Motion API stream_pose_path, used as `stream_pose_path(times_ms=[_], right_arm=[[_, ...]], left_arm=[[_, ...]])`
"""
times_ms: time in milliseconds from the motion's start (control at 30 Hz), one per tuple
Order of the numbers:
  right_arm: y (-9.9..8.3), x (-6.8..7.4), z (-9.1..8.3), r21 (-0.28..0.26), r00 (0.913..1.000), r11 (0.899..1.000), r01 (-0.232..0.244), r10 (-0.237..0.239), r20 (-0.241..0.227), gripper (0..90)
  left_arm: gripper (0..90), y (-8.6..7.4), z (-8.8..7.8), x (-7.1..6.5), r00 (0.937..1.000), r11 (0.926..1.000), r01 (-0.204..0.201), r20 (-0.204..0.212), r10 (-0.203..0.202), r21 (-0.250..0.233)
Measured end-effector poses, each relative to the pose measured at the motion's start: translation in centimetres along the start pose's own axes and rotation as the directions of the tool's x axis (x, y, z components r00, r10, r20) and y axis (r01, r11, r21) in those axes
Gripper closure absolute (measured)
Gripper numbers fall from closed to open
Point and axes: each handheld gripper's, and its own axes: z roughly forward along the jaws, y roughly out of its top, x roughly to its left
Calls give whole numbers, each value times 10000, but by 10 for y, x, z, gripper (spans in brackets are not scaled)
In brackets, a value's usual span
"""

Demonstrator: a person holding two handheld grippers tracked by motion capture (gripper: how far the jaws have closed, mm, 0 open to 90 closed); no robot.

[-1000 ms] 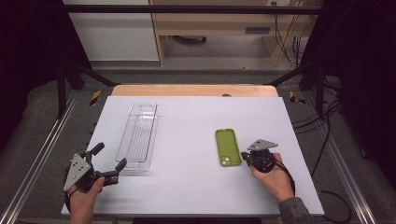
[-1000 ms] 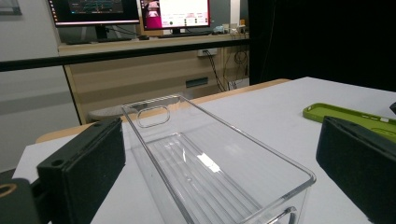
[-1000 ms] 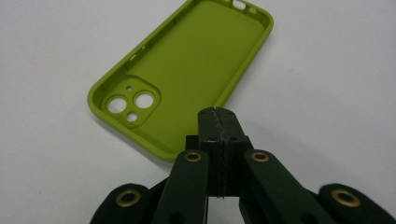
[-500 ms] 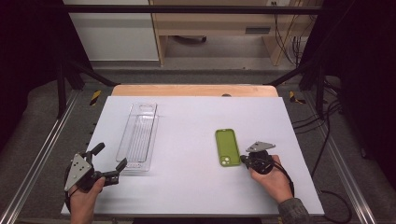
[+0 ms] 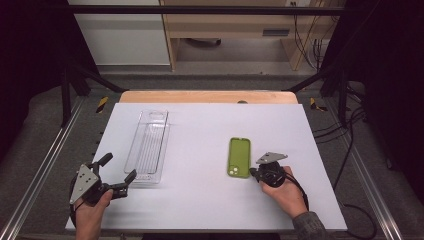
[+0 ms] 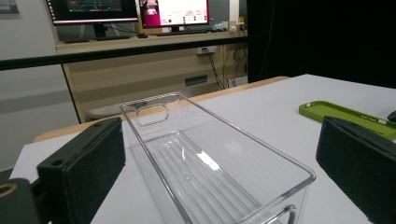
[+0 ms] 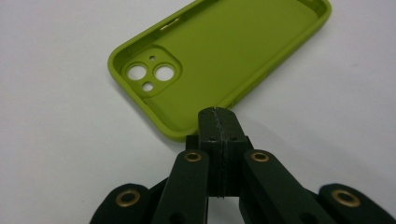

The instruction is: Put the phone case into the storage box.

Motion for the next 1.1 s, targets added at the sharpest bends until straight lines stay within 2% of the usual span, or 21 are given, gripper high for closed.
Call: stream_pose_path(times_ms=[267, 567, 1100], right_arm=[[11, 13, 10, -50, 9995, 9997, 220, -221, -212, 900], [19, 21, 17, -130, 9986, 9992, 382, -386, -349, 900], [49, 40, 42, -253, 9958, 9975, 667, -681, -616, 900]], left_arm=[[11, 0, 0, 0, 10000, 10000, -20, 3, 20, 13], [11, 0, 0, -1, 10000, 10000, -64, 7, 64, 40], [12, 0, 0, 0, 10000, 10000, -66, 21, 65, 40]])
